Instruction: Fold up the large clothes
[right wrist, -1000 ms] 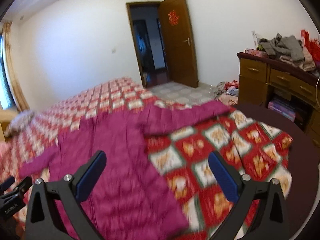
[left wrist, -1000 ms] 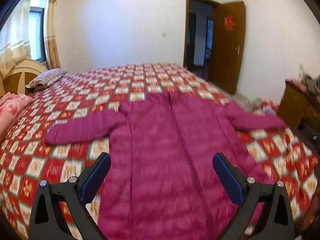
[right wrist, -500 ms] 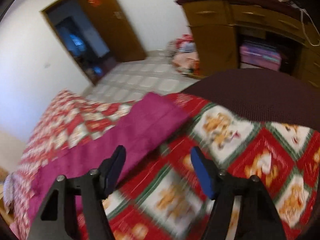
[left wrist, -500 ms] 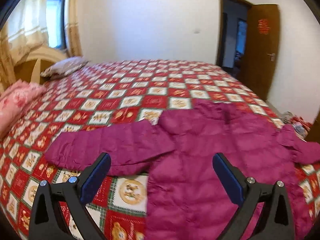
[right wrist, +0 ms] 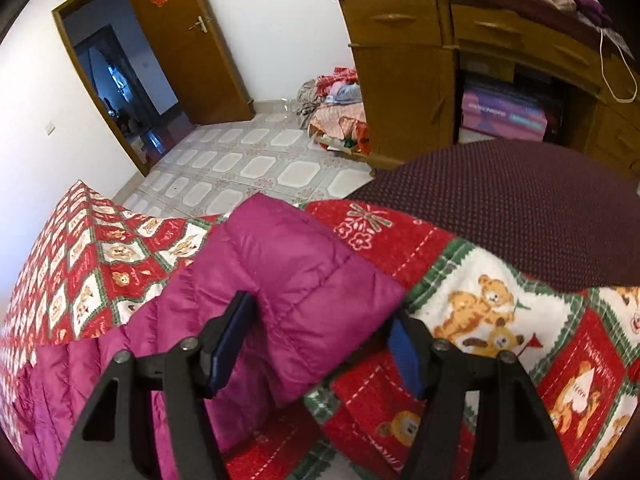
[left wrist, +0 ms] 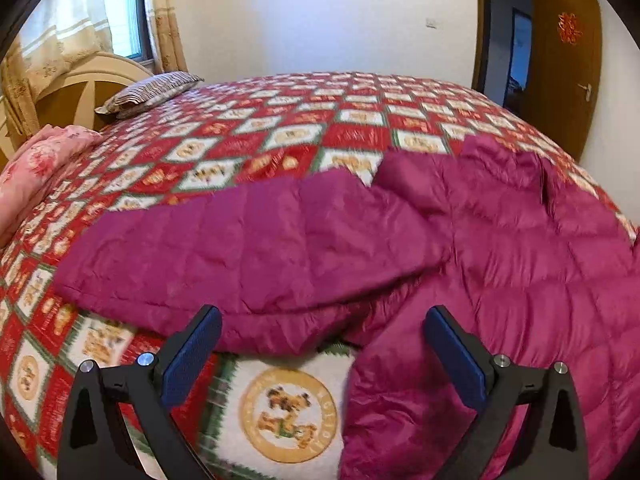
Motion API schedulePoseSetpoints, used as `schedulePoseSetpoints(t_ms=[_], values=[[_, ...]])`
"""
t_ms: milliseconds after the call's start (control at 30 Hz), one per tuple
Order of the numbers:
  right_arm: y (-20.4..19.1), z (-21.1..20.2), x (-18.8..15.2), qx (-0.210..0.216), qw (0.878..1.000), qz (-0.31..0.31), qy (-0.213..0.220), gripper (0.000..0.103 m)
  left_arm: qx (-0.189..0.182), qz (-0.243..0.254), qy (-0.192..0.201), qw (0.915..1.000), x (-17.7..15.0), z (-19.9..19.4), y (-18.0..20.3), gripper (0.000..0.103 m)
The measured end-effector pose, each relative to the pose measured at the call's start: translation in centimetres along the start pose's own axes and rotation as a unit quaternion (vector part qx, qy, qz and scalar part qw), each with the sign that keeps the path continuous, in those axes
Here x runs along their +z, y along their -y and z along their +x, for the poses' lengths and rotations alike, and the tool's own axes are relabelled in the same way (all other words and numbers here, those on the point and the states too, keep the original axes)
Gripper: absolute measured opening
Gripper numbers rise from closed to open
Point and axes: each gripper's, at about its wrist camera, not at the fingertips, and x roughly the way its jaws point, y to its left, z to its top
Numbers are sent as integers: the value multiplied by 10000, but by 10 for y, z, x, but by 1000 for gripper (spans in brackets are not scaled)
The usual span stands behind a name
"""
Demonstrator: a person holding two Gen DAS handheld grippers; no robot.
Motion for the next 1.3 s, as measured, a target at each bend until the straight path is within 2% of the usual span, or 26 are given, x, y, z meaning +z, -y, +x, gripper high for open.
schedulePoseSetpoints(t_ms=[33,67,100,267,400,567,667,767,900,967,1133,1300], values=[[0,-2,0,-19,10000,-88,42,38,-36,26,-66,10000,-2,3,0,102],[-3,-3,1,47,9998,-182,51,26,-100,46,-126,9999,-2,5,1,102],[-6,-6,3,169,9992,-350,24,18,-166,52,-141,9997,-2,6,1,102],[-31,-37,7,112,9956,-871,336,14,-333,24,-128,9994,-2,1,-5,102],[-62,-90,6,690,9890,-1141,634,14,-172,18,145,9997,-2,-15,-26,102],[-135,-163,-20,1592,9649,-1877,918,14,-79,-185,133,9997,-11,-17,-59,102],[-191,-196,-53,2202,9402,-2465,823,14,-59,-388,130,9991,-19,-14,-74,102],[-249,-212,-101,2813,9120,-2936,551,14,-328,-644,56,9974,-26,-10,-84,102],[-300,-208,-167,3277,8857,-3284,160,13,-663,-744,-160,9949,-30,2,-88,102],[-322,-198,-206,3466,8736,-3413,-160,13,-738,-819,-111,9938,-31,1,-90,102],[-362,-174,-284,3516,8598,-3630,-729,13,-763,-806,-79,9938,-33,2,-88,102],[-374,-159,-326,3530,8479,-3817,-1041,15,-788,-811,-57,9936,-34,3,-88,102]])
